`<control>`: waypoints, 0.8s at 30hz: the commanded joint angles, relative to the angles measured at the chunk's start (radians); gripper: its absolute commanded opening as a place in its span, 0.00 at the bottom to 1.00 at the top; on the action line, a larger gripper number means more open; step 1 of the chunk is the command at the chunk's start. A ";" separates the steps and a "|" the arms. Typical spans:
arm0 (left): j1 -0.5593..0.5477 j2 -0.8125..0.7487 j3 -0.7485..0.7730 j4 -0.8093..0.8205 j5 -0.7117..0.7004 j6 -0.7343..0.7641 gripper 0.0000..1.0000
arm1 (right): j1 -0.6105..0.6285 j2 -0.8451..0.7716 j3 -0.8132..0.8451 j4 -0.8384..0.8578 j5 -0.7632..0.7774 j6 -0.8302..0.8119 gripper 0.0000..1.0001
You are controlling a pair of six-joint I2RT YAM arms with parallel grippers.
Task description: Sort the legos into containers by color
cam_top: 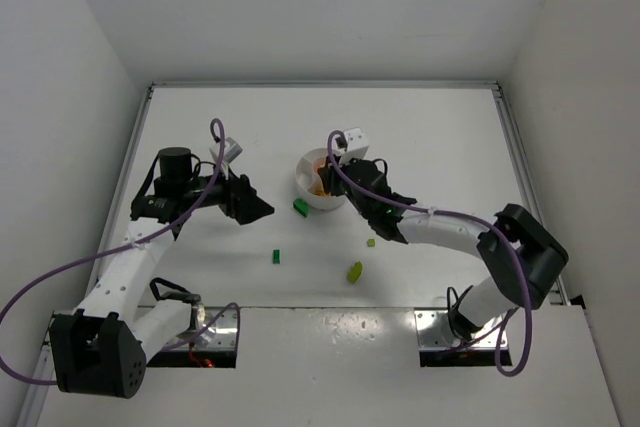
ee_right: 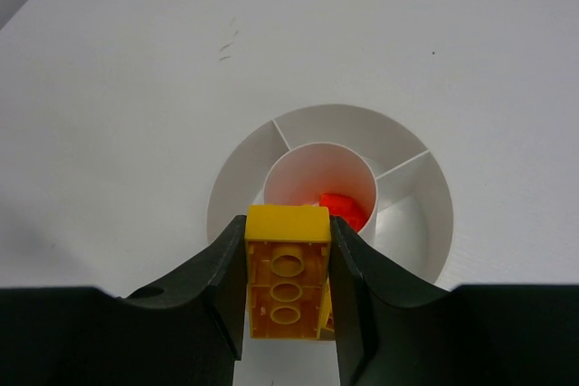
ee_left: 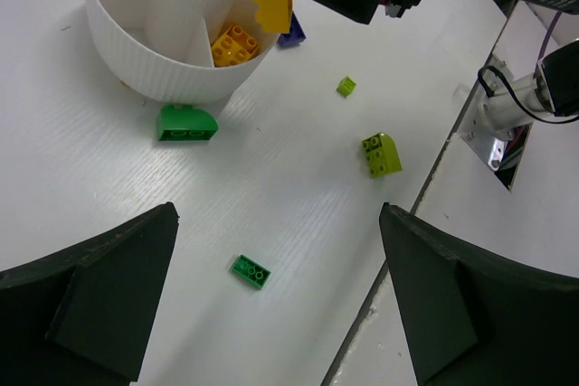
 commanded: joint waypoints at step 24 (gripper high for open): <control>0.033 0.006 -0.001 0.033 0.022 0.010 1.00 | -0.028 0.071 0.003 0.142 -0.058 -0.047 0.51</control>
